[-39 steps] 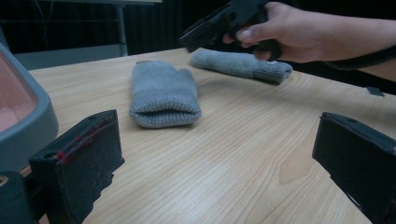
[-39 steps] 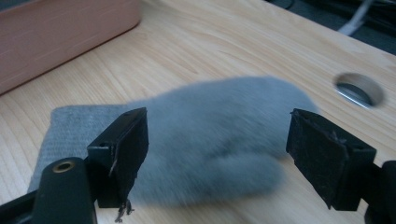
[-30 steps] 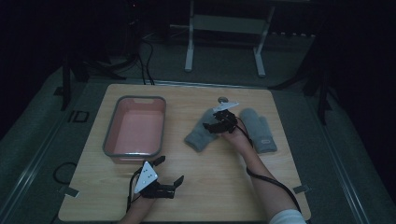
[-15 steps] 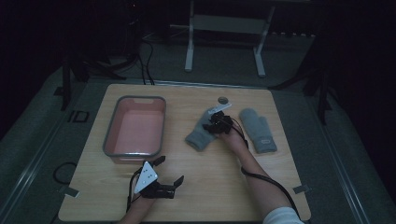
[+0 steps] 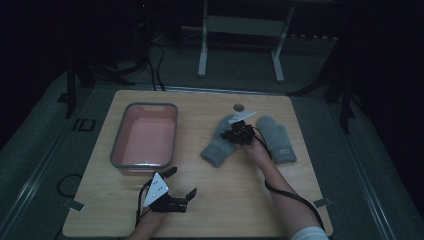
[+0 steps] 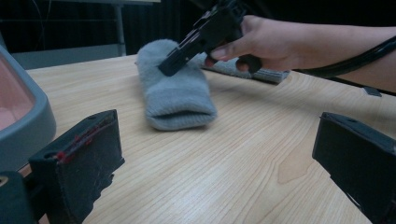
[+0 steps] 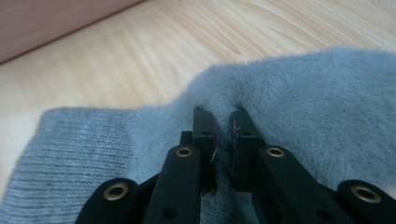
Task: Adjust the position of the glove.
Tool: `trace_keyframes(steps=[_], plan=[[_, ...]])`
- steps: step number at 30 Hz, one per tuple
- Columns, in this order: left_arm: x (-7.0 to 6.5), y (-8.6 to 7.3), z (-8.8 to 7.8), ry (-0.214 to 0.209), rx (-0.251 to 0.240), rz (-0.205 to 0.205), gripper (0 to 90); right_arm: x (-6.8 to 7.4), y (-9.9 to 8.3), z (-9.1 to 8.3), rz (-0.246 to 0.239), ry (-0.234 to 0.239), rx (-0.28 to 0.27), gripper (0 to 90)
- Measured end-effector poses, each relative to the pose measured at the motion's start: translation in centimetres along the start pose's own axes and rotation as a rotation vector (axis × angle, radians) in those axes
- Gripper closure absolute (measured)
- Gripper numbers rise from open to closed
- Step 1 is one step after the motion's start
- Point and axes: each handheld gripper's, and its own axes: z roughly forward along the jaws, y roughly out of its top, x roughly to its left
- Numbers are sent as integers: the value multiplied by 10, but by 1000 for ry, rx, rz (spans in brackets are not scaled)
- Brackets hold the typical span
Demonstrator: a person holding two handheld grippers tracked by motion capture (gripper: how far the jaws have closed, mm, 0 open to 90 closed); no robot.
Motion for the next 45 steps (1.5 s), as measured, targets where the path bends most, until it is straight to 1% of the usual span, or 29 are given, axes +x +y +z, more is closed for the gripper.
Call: trace_keyframes(steps=[4, 7, 8, 9, 12, 14, 15, 17, 18, 20, 24, 27, 28, 29, 32, 34, 35, 36, 37, 38, 40, 42, 43, 45], plan=[[0, 0, 0, 0, 1, -3, 18, 9, -3, -16, -47, 46, -18, 839], [0, 0, 0, 1, 1, -3, 18, 17, -6, -30, -78, 90, -31, 840], [0, 0, 0, 2, 1, -3, 18, 18, -6, -33, -86, 96, -33, 840], [0, 0, 0, 2, 1, -3, 17, 20, -7, -39, -99, 113, -37, 840], [0, 0, 0, 2, 2, -3, 18, 27, -9, -50, -119, 154, -46, 841], [0, 0, 0, 3, 2, -2, 18, 33, -10, -57, -148, 187, -55, 840], [0, 0, 0, 3, 2, -2, 18, 37, -11, -60, -171, 204, -53, 840], [0, 0, 0, 4, 1, -2, 18, 43, -13, -63, -204, 236, -53, 839], [0, 0, 0, 5, 1, -1, 18, 45, -14, -64, -224, 248, -53, 840], [0, 0, 0, 6, 1, 0, 18, 47, -17, -63, -235, 271, -49, 839], [0, 0, 0, 7, 2, -2, 18, 46, -24, -51, -234, 308, -16, 838], [0, 0, 0, 7, 3, -3, 18, 42, -31, -36, -228, 316, 27, 835], [0, 0, 0, 7, 2, -3, 18, 41, -33, -33, -224, 316, 34, 828], [0, 0, 0, 7, 3, -2, 18, 38, -35, -28, -216, 322, 46, 805], [0, 0, 0, 7, 2, -4, 18, 32, -40, -18, -184, 345, 54, 667], [0, 0, 0, 8, 2, -5, 18, 30, -39, -15, -177, 359, 56, 561], [0, 0, 0, 7, 3, -5, 18, 30, -38, -13, -180, 365, 63, 538], [0, 0, 0, 7, 3, -3, 18, 30, -38, -12, -188, 367, 61, 494], [0, 0, 0, 7, 2, -3, 18, 29, -37, -10, -189, 359, 60, 439], [0, 0, 0, 7, 2, -2, 18, 30, -36, -10, -185, 361, 63, 412], [0, 0, 0, 6, 1, 0, 18, 32, -35, -10, -203, 346, 59, 359], [0, 0, 0, 5, 1, 0, 18, 34, -33, -14, -208, 329, 57, 354], [0, 0, 0, 5, 2, -1, 18, 36, -32, -18, -217, 310, 50, 333], [0, 0, 0, 4, 3, -1, 18, 36, -30, -26, -216, 281, 39, 297]])
